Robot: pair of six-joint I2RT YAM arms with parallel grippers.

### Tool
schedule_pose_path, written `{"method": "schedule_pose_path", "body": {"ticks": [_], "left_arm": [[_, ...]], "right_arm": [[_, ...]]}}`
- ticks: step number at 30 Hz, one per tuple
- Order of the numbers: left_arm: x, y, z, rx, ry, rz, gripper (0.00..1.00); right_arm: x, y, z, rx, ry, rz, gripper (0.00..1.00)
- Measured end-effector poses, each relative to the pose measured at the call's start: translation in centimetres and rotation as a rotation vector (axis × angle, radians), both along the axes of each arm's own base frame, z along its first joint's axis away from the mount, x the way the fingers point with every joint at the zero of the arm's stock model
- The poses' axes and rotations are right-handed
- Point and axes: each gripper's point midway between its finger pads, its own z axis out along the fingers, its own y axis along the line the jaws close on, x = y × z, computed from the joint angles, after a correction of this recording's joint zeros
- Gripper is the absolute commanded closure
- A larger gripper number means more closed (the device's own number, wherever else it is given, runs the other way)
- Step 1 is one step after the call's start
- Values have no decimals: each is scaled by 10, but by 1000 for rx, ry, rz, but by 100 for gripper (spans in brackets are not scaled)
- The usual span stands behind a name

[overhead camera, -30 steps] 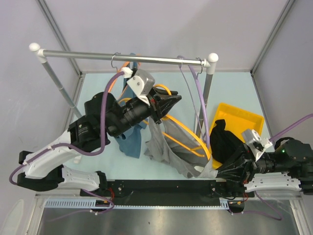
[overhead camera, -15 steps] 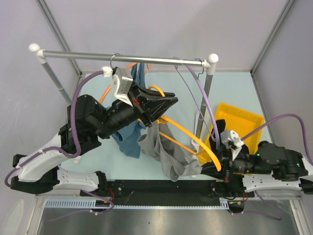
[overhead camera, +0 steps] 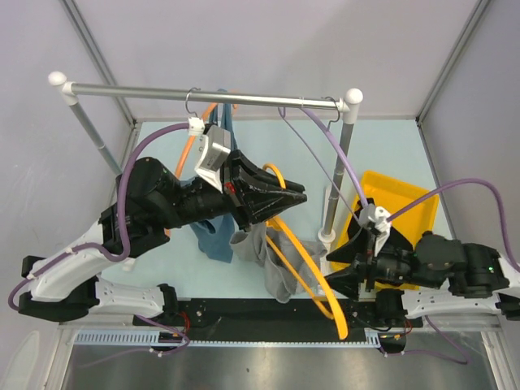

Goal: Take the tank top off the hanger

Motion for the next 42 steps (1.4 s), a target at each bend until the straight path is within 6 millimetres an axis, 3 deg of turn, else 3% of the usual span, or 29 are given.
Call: {"method": "schedule_pose_path", "body": {"ticks": [2,5,10,18,27,30,31,37,42], "left_arm": [[-8,-1,-2,11,-7,-43,100],[-18,-2,-6,24,-14,-102,100],[-30,-4,-16,50,-22,-174,100],[-47,-4,-23,62,-23,-272,100],[-65,3,-20,30,-41,-367,100],[-71,7,-19,18,-51,-399,100],[-73,7,-17,12,-57,-408,100],[-84,13,-12,-16,-78,-467,100],[-99,20,-12,-38,-96,-554,100]], "right_arm": [[-4,-2,24,65,-11,31,12],[-5,-1,53,131,-38,46,5],[-3,20,84,158,-97,58,4],[4,65,81,112,-169,53,15],[24,82,93,149,-219,-53,26],[30,90,90,135,-230,-71,34],[31,92,89,132,-231,-73,46],[39,100,87,123,-244,-92,83],[52,97,90,130,-243,-146,100]]}}
